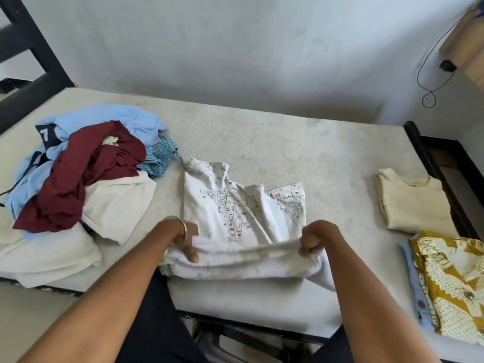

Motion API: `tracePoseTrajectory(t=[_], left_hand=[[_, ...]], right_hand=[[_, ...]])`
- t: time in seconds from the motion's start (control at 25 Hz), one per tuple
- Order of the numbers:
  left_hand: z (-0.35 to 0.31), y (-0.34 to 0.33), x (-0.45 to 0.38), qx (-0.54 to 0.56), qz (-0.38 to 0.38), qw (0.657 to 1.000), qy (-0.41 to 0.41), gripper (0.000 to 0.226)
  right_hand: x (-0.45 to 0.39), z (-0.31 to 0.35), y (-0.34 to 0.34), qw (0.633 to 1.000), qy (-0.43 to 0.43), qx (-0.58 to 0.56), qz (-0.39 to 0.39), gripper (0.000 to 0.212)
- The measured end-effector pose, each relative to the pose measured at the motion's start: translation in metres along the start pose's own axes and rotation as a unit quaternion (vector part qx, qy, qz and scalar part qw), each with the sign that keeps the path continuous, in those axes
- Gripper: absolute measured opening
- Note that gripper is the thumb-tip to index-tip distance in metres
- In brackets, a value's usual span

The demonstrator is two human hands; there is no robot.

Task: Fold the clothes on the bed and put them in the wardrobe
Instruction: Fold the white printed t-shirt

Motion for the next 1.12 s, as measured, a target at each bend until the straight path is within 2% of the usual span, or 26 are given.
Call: tracePoseTrajectory(t=[0.04,0.08,0.12,0.16,0.2,0.24,0.28,0.32,0.36,0.4,0.44,0.48,0.52,0.56,0.6,0.64,0.72,0.76,0.8,0.84,0.88,0.92,0.96,1.0,1.04,1.12], left_hand=[[0.003,0.032,0.003,-0.011,-0.111,0.994,0.019,0.052],[0.003,0.073,0.010,-0.014,-0.250,0.967,0.042,0.043],[0.000,0.116,0.020,-0.004,-0.388,0.919,0.066,0.036],[-0.004,0.162,0.035,0.033,-0.499,0.862,0.083,0.034],[-0.006,0.203,0.054,0.107,-0.576,0.804,0.096,0.034],[-0.005,0.245,0.073,0.210,-0.616,0.752,0.108,0.034],[-0.001,0.281,0.088,0.334,-0.638,0.685,0.110,0.034],[0.002,0.308,0.101,0.505,-0.627,0.587,0.080,0.033],[0.000,0.328,0.112,0.692,-0.563,0.452,0.009,0.028],[-0.007,0.341,0.122,0.841,-0.443,0.294,-0.103,0.025],[-0.013,0.350,0.130,0.889,-0.374,0.167,-0.206,0.025],[-0.014,0.354,0.136,0.884,-0.360,0.086,-0.286,0.026],[-0.012,0.353,0.142,0.860,-0.371,0.038,-0.349,0.026],[-0.010,0.348,0.146,0.835,-0.381,0.007,-0.398,0.023],[-0.009,0.338,0.147,0.812,-0.395,0.009,-0.431,0.020],[-0.004,0.322,0.140,0.785,-0.447,0.072,-0.423,0.020],[0.007,0.272,0.117,0.640,-0.633,0.310,-0.306,0.022],[0.012,0.244,0.100,0.505,-0.709,0.413,-0.268,0.025],[0.017,0.214,0.080,0.389,-0.739,0.486,-0.259,0.027],[0.021,0.182,0.058,0.310,-0.717,0.569,-0.258,0.031],[0.019,0.150,0.046,0.226,-0.654,0.681,-0.241,0.036],[0.018,0.117,0.024,0.133,-0.536,0.810,-0.196,0.041],[0.015,0.078,0.003,0.047,-0.395,0.908,-0.133,0.044],[0.015,0.040,-0.012,-0.005,-0.272,0.959,-0.079,0.045],[0.011,0.010,-0.022,-0.027,-0.180,0.982,-0.047,0.052],[-0.001,-0.039,-0.039,-0.027,-0.080,0.996,-0.028,0.064]], right_hand=[[0.009,-0.005,0.024,0.992,-0.020,-0.058,-0.106,0.012],[0.020,-0.013,0.053,0.964,-0.055,-0.127,-0.228,0.021],[0.030,-0.024,0.084,0.916,-0.082,-0.213,-0.330,0.032],[0.042,-0.036,0.117,0.852,-0.081,-0.316,-0.409,0.035],[0.054,-0.048,0.148,0.781,-0.058,-0.422,-0.457,0.034],[0.068,-0.060,0.177,0.701,-0.015,-0.520,-0.488,0.035],[0.084,-0.072,0.203,0.619,0.022,-0.595,-0.512,0.039],[0.100,-0.083,0.223,0.555,0.045,-0.634,-0.537,0.044],[0.119,-0.089,0.240,0.514,0.062,-0.639,-0.568,0.046],[0.139,-0.091,0.253,0.481,0.079,-0.634,-0.600,0.046],[0.154,-0.092,0.262,0.446,0.094,-0.628,-0.630,0.046],[0.167,-0.093,0.265,0.414,0.116,-0.622,-0.655,0.046],[0.174,-0.093,0.260,0.386,0.131,-0.614,-0.676,0.045],[0.175,-0.096,0.252,0.370,0.145,-0.602,-0.692,0.046],[0.173,-0.100,0.239,0.381,0.135,-0.578,-0.709,0.047],[0.166,-0.105,0.222,0.420,0.100,-0.531,-0.730,0.051],[0.142,-0.111,0.186,0.536,0.031,-0.397,-0.744,0.059],[0.128,-0.112,0.163,0.589,0.016,-0.343,-0.731,0.057],[0.110,-0.111,0.139,0.639,0.009,-0.299,-0.709,0.054],[0.092,-0.110,0.112,0.693,-0.001,-0.254,-0.675,0.051],[0.074,-0.106,0.084,0.757,-0.016,-0.201,-0.621,0.050],[0.056,-0.101,0.055,0.823,-0.031,-0.146,-0.549,0.049],[0.039,-0.096,0.027,0.875,-0.039,-0.093,-0.473,0.048],[0.023,-0.089,-0.001,0.912,-0.035,-0.056,-0.404,0.045],[0.008,-0.081,-0.024,0.936,-0.029,-0.034,-0.348,0.041],[-0.013,-0.067,-0.068,0.967,-0.031,-0.034,-0.252,0.031]])
Point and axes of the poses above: each hand's wrist, its own x-axis away from the middle knuckle, its own y-axis out of the back of the hand, z = x × y, the point moved 3 cm from there along -x, towards the middle knuckle, and after that the axes turned 6 degrees about x, right-handed, at the moved point
